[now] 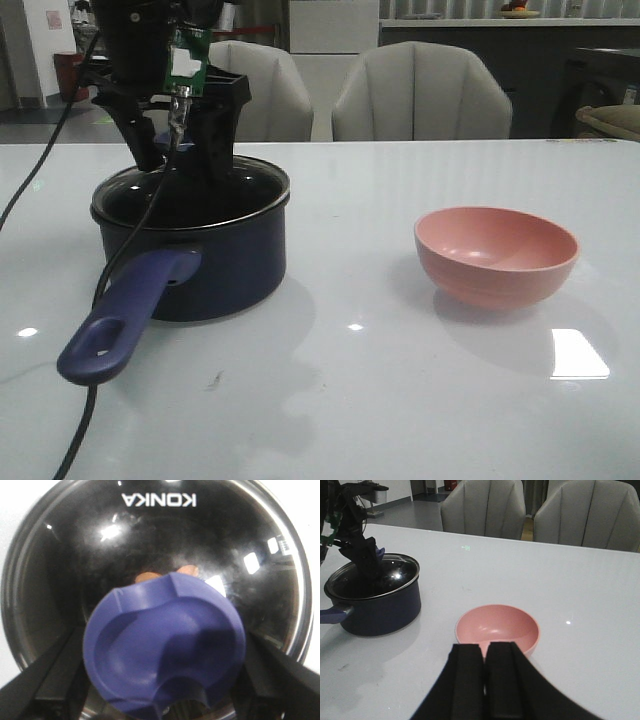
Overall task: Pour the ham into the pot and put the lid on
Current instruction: 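Seat the lid on the saucepan, open the left gripper and lift away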
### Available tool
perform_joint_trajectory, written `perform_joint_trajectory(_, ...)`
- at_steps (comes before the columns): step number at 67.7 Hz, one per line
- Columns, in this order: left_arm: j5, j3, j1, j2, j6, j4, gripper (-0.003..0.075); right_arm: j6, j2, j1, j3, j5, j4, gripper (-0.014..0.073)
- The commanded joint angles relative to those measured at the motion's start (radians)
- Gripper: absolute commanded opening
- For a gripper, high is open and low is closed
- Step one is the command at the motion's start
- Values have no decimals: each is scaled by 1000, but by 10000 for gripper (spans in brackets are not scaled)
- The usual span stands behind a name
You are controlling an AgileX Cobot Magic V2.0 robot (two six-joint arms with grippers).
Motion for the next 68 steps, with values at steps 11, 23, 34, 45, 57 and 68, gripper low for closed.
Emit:
perform_joint_trajectory(11, -3, -30, -6, -54, -3, 16, 524, -13, 8, 1, -25, -76, 7, 148)
perform_joint_trajectory(23, 32, -30, -6, -54, -3, 4, 524, -13, 8, 1, -25, -76, 7, 148)
perform_joint_trajectory(34, 62, -47, -6, -54, -3, 4, 524, -13, 8, 1, -25, -76, 7, 148)
perform_joint_trajectory(45, 82, -102, -6, -54, -3, 1, 525, -13, 8, 1, -25, -76, 7, 148)
perform_joint_trajectory(57, 90, -118, -6, -54, -3, -1, 584, -13, 8, 1, -25, -76, 7, 148)
perform_joint_trajectory(68, 94, -118, -6, -67, -3, -1, 587, -13, 8, 1, -25, -76, 7, 148)
